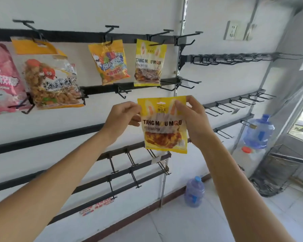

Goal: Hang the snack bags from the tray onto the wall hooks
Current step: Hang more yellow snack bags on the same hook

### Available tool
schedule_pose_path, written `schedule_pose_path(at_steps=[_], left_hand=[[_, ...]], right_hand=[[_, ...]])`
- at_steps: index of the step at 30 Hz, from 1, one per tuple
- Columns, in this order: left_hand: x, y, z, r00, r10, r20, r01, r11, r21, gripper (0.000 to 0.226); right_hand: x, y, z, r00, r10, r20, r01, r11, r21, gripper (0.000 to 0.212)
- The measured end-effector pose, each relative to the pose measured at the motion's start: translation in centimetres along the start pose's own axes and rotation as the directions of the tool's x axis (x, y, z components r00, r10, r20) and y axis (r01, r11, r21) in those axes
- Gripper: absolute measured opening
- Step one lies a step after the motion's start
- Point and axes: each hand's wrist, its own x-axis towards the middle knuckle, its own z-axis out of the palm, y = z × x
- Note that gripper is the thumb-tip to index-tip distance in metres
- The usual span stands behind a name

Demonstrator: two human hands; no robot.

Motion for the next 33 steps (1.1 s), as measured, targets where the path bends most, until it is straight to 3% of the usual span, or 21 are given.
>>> schedule_pose_path(at_steps=[3, 6, 12, 16, 20, 23, 26, 33], left_hand=[[2.1, 1.7, 1.6, 0.997, 0.03, -0.078, -0.032, 0.999, -0.032, 0.024], [4.1, 2.8, 2.2, 0.995, 0.084, -0.053, -0.084, 0.996, -0.007, 0.028], [8.3, 5.1, 2.5, 0.994, 0.105, 0.025, -0.105, 0.995, -0.004, 0.005], [11.7, 5.3, 2.0, 0.988, 0.153, 0.005, -0.153, 0.986, 0.06, 0.017], [15.1, 6.0, 2.4, 0.959, 0.271, -0.083, -0.256, 0.955, 0.151, 0.006], [17.6, 7.2, 3.1, 0.911, 0.379, -0.161, -0.348, 0.918, 0.192, 0.007], [19.7, 8.3, 3.4, 0.865, 0.437, -0.245, -0.398, 0.897, 0.192, 0.009], [23.0, 8.8, 2.8, 0.839, 0.482, -0.253, -0.417, 0.868, 0.27, 0.012]], right_hand=[[2.2, -0.8, -1.5, 1.0, -0.004, 0.024, 0.001, 0.994, 0.107, 0.013], [4.4, -1.0, -2.4, 0.996, -0.043, 0.072, 0.033, 0.991, 0.128, 0.013], [8.8, -0.5, -2.1, 0.99, -0.058, 0.127, 0.04, 0.989, 0.14, 0.011], [12.0, -0.7, -1.7, 0.988, -0.085, 0.132, 0.075, 0.994, 0.079, 0.013], [16.4, -2.7, -1.6, 0.976, -0.182, 0.121, 0.19, 0.98, -0.063, 0.01], [19.5, -3.8, -1.2, 0.918, -0.382, 0.101, 0.395, 0.881, -0.259, 0.028], [21.6, -4.3, -0.1, 0.841, -0.518, 0.156, 0.533, 0.743, -0.406, 0.017], [26.1, -4.4, 0.5, 0.857, -0.49, 0.163, 0.516, 0.823, -0.238, 0.022]])
